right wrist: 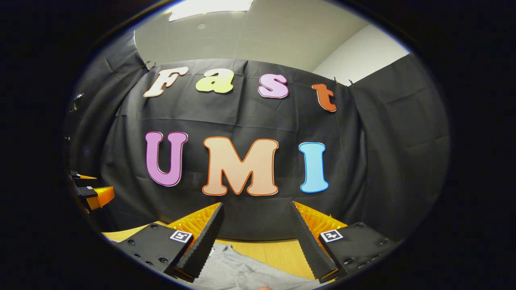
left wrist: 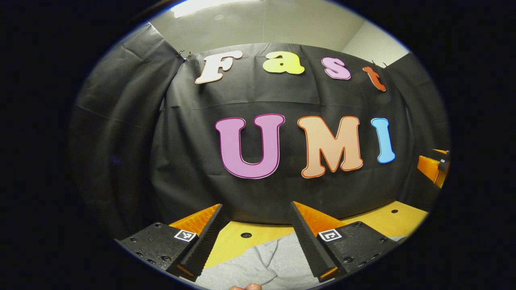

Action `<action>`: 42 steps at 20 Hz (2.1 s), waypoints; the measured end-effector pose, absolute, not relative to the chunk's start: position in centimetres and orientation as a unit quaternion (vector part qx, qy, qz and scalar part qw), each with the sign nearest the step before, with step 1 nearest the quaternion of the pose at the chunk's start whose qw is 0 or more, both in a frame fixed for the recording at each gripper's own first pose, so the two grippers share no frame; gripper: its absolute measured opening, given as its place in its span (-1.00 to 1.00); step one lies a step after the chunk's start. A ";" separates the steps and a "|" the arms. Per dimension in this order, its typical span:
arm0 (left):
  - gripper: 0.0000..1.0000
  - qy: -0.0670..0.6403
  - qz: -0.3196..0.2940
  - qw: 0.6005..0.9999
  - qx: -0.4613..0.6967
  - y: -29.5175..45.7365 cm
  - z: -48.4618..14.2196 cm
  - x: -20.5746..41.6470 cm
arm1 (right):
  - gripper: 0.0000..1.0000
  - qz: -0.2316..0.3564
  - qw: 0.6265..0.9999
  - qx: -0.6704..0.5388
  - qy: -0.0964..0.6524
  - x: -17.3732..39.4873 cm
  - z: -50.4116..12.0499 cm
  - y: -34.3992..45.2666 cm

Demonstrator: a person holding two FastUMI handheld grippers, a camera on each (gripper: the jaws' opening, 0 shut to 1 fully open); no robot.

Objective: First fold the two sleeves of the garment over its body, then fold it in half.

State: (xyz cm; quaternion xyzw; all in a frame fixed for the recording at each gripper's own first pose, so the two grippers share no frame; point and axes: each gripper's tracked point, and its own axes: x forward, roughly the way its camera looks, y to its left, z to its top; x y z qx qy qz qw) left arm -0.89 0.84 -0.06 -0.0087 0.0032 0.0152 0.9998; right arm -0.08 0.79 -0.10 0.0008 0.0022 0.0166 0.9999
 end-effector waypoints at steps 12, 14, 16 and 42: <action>0.88 0.005 0.020 1.000 -0.012 1.4 -0.4 -0.7 | 1.00 0.026 1.000 -0.001 0.003 0.0 -0.5 1.1; 0.88 0.004 0.016 1.000 -0.013 1.1 -0.5 -0.5 | 0.98 0.023 1.000 -0.008 0.004 -0.1 -0.8 0.3; 0.86 0.005 0.011 1.000 -0.015 0.6 -0.6 -0.3 | 0.98 0.018 1.000 -0.020 0.003 0.0 -1.0 -0.7; 0.88 0.018 -0.051 0.998 -0.022 -6.6 -1.4 0.6 | 1.00 -0.127 0.945 -0.114 0.279 -11.8 -20.5 -23.9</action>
